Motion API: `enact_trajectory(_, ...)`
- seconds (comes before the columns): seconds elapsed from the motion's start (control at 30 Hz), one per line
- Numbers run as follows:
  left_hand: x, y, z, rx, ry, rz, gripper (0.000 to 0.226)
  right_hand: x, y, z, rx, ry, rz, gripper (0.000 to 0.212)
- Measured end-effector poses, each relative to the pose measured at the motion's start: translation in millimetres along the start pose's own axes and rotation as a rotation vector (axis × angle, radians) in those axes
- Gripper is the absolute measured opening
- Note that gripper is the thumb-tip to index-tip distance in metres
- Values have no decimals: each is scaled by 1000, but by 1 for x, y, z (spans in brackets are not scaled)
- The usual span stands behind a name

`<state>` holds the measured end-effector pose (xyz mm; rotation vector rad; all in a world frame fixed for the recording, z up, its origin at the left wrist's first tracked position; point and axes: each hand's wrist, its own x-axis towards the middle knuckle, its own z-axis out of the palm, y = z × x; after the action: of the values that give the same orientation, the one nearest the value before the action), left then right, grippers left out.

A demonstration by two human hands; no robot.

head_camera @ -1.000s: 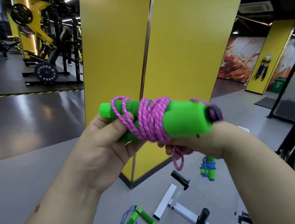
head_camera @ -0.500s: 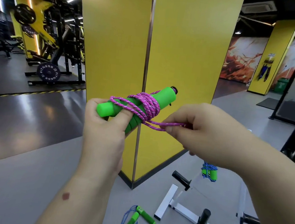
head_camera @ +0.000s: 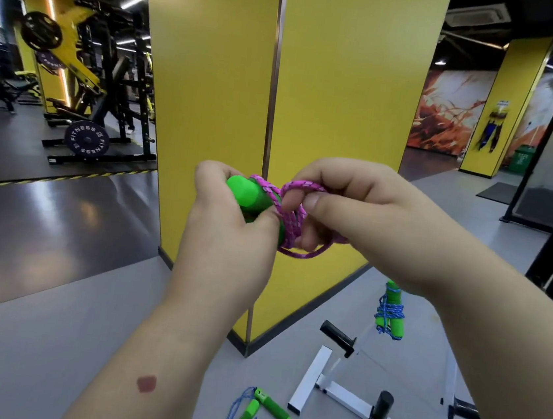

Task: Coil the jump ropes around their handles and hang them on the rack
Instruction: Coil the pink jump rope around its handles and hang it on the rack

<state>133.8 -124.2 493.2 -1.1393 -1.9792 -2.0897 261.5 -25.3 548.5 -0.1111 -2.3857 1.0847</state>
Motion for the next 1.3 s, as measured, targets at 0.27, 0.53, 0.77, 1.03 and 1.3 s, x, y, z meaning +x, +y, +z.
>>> enact_trajectory(0.27,6,15,-2,301,-224,96,24,14,-6,-8,-39,98,4,17)
enact_trajectory(0.53,-4,14,3,142,-404,153,24,32,10,-14,202,203,281,13)
enact_trajectory(0.77,-5,-3,4,-113,-422,47,58,36,30,-16,402,158,628,13)
enact_trajectory(1.03,6,-23,7,-383,-484,-48,47,25,42,-17,733,195,453,21)
enact_trajectory(1.3,17,-30,6,-744,-591,-315,40,8,50,-20,786,30,87,30)
